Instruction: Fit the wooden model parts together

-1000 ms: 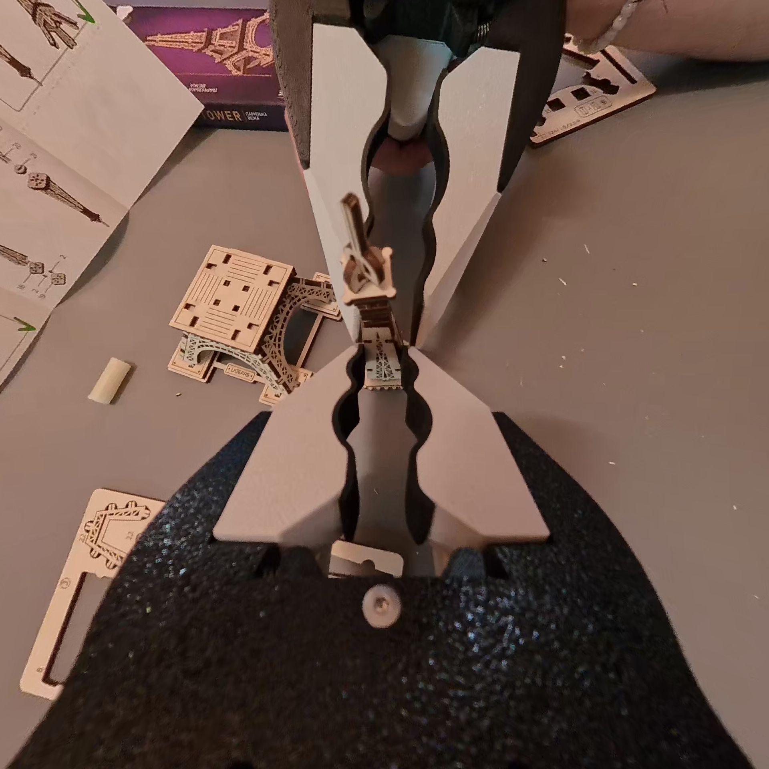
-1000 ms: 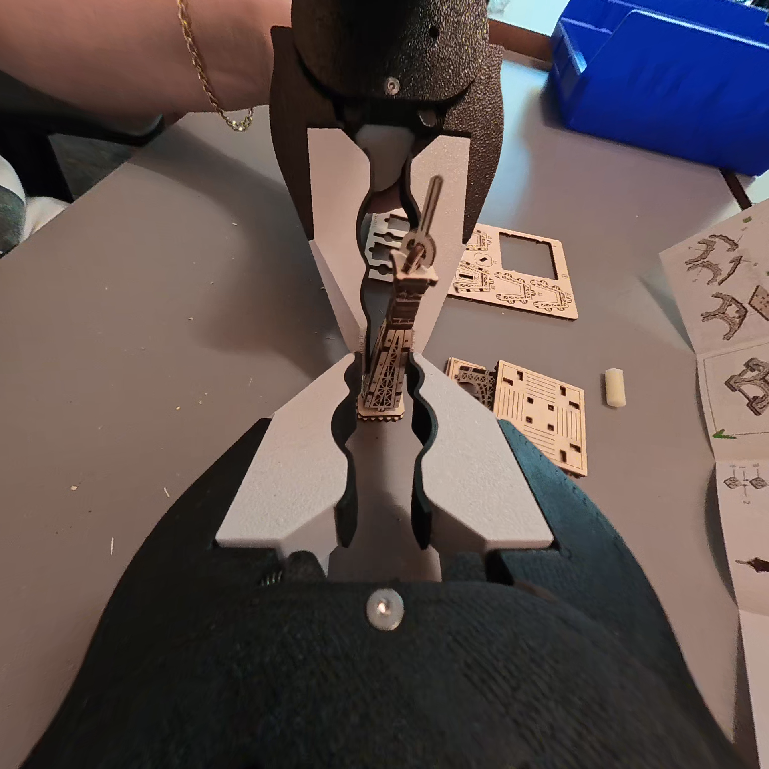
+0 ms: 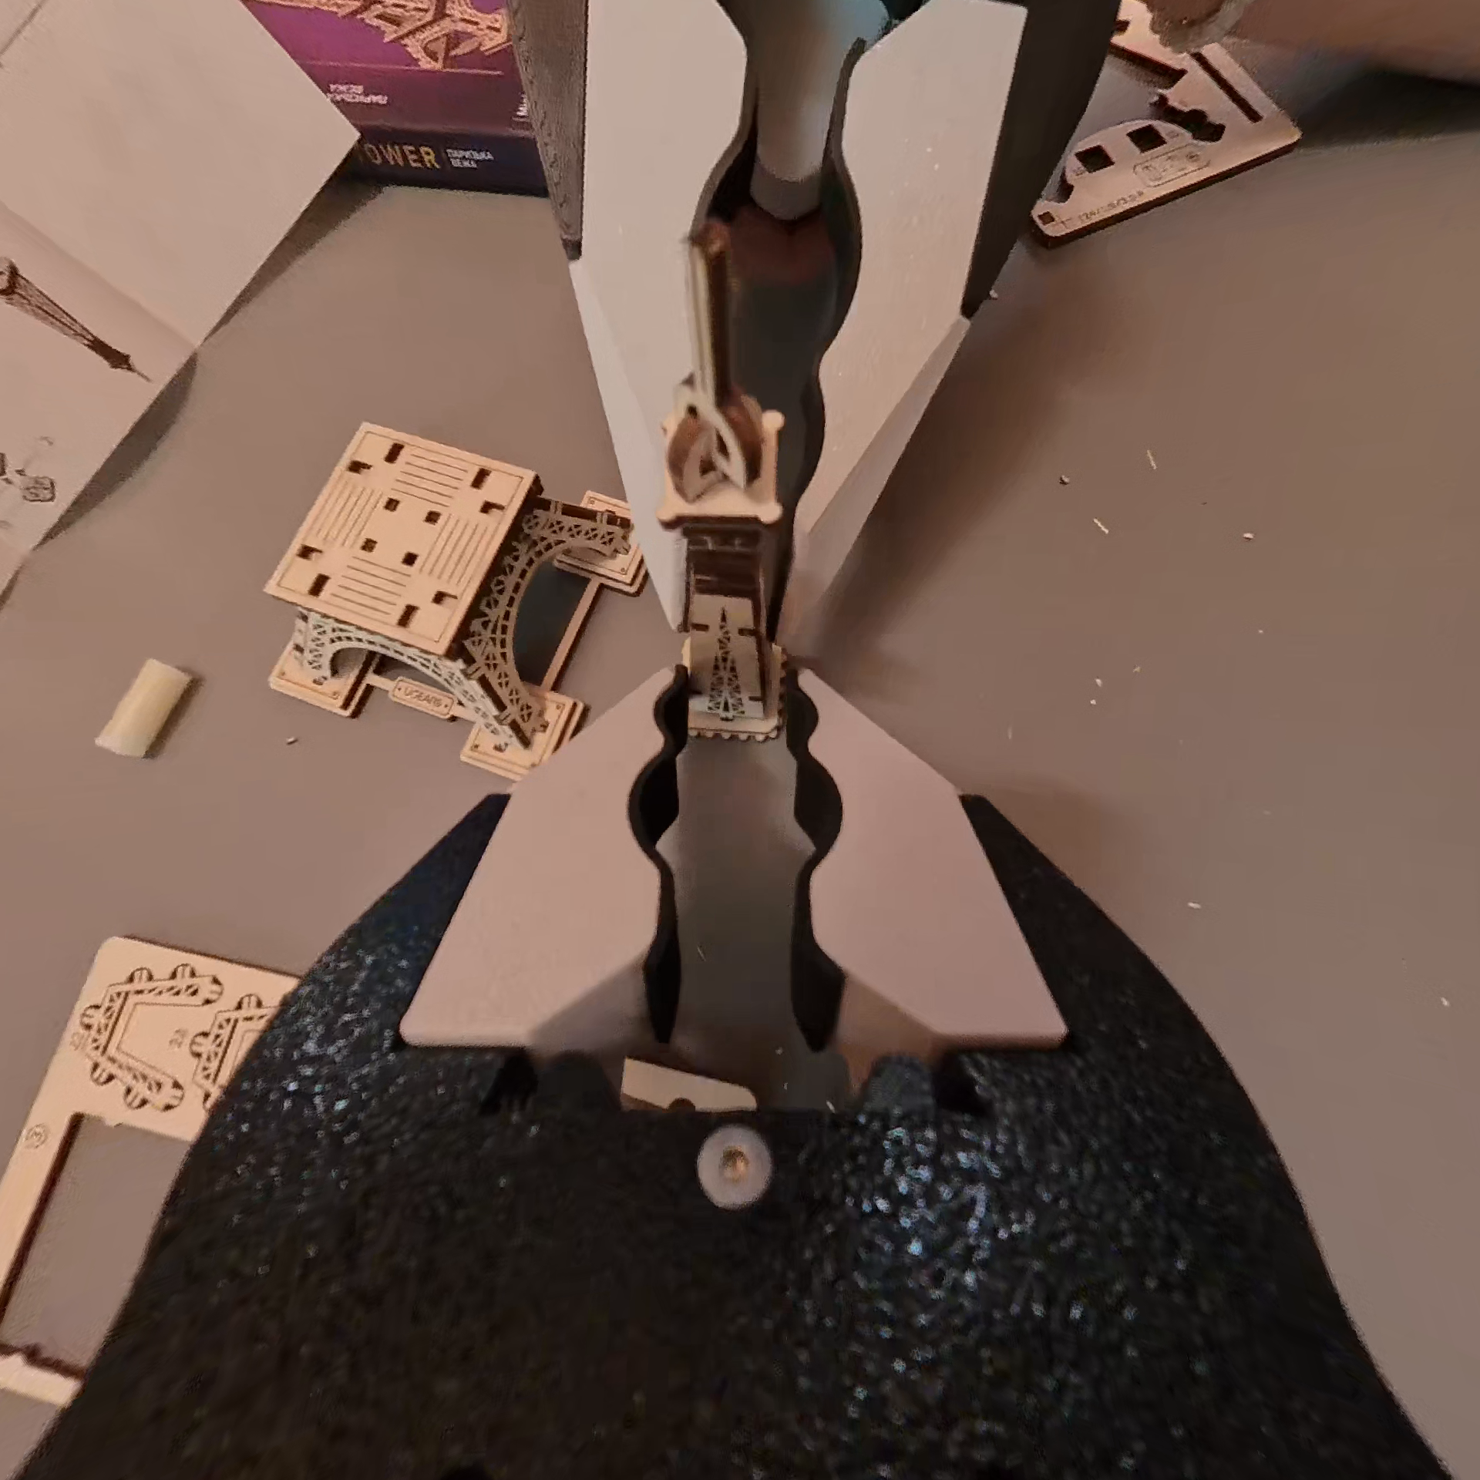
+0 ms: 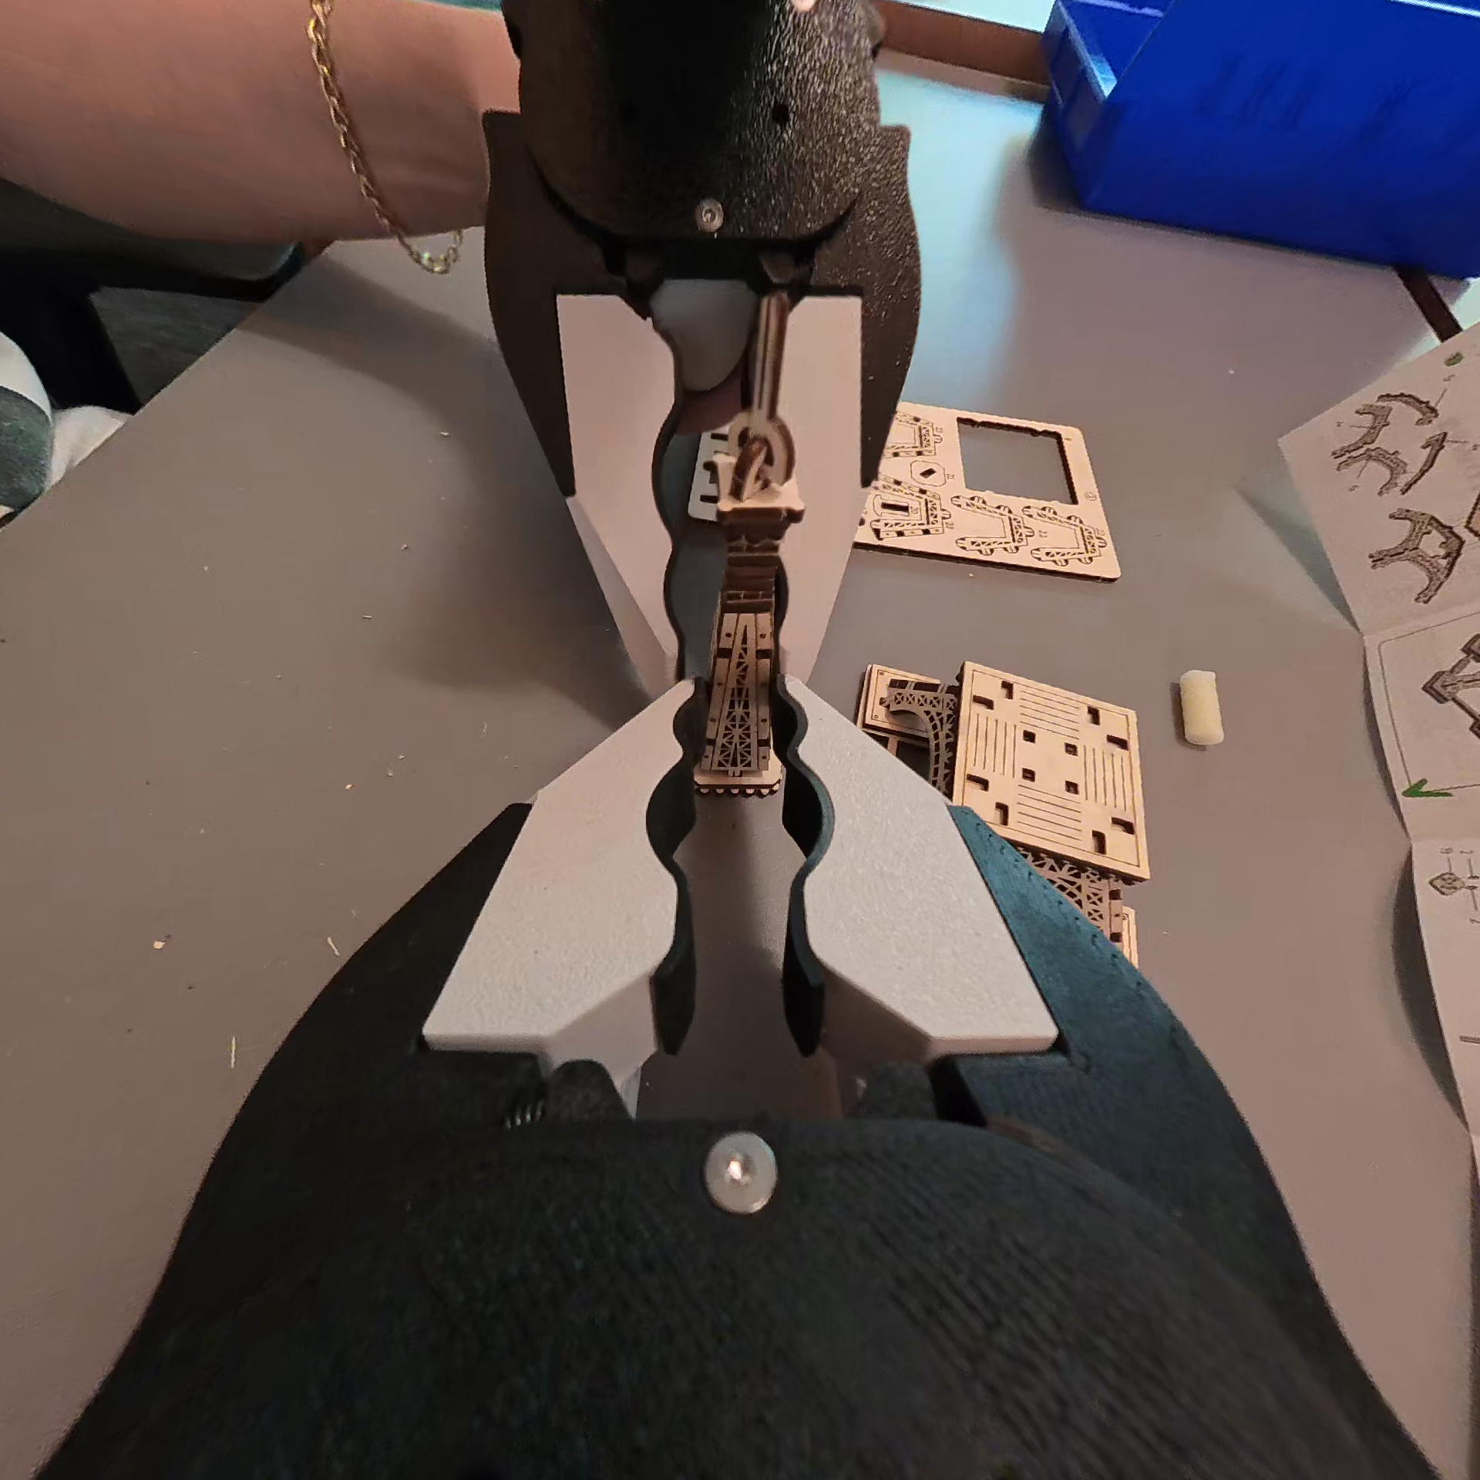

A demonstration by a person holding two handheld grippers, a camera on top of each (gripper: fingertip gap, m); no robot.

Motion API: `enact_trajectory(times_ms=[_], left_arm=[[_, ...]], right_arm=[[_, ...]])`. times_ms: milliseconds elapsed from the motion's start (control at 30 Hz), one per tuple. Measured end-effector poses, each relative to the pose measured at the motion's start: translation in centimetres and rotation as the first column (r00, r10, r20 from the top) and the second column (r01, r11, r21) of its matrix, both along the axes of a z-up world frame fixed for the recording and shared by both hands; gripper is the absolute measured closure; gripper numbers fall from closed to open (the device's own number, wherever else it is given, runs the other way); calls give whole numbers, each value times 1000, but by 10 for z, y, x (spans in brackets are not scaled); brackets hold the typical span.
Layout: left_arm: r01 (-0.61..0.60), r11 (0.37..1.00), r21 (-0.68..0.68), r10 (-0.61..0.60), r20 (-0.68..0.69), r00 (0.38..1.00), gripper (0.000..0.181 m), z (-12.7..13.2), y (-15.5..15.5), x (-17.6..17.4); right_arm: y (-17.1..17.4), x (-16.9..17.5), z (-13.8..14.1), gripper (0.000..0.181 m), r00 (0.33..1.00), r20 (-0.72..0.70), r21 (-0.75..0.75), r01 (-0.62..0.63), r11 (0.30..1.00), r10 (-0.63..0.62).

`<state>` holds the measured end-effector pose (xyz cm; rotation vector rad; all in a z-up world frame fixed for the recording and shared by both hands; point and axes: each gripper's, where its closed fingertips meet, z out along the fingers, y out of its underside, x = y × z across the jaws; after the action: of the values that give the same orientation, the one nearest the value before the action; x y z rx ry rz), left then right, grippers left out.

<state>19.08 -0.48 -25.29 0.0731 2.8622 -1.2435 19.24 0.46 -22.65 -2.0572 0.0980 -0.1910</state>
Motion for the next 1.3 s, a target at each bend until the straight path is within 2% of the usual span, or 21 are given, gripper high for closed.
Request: enact_trajectory(times_ms=[233,433,533,600,733,867,1300], left_arm=[[32,999,-20,-30,77,997,162,-3,-9,3],[32,999,-21,-31,36,999,163,-4,-9,3],[35,999,-11,-35,30,999,163,-4,-8,3],[33,999,-21,-33,18,999,163,-4,-8,3],[28,999,-37,-28,0,1000,163,-4,-8,3],[28,999,-37,-29,-23,999,163,-4,-9,3],[75,996,-39,-76,-15,997,164,-3,-5,3]], right_arm=[[0,0,0,167,1000,-13,0,2,1000,-2],[0,0,-1,167,1000,-10,-2,7,1000,-7],[0,4,1,160,999,30,0,33,999,-33],[1,0,0,167,999,34,-4,11,1000,-11],[1,1,0,167,999,47,-4,10,1000,-10],[1,2,0,167,1000,-18,1,7,1000,-7],[-1,4,-1,167,997,-71,4,18,1000,-18]])
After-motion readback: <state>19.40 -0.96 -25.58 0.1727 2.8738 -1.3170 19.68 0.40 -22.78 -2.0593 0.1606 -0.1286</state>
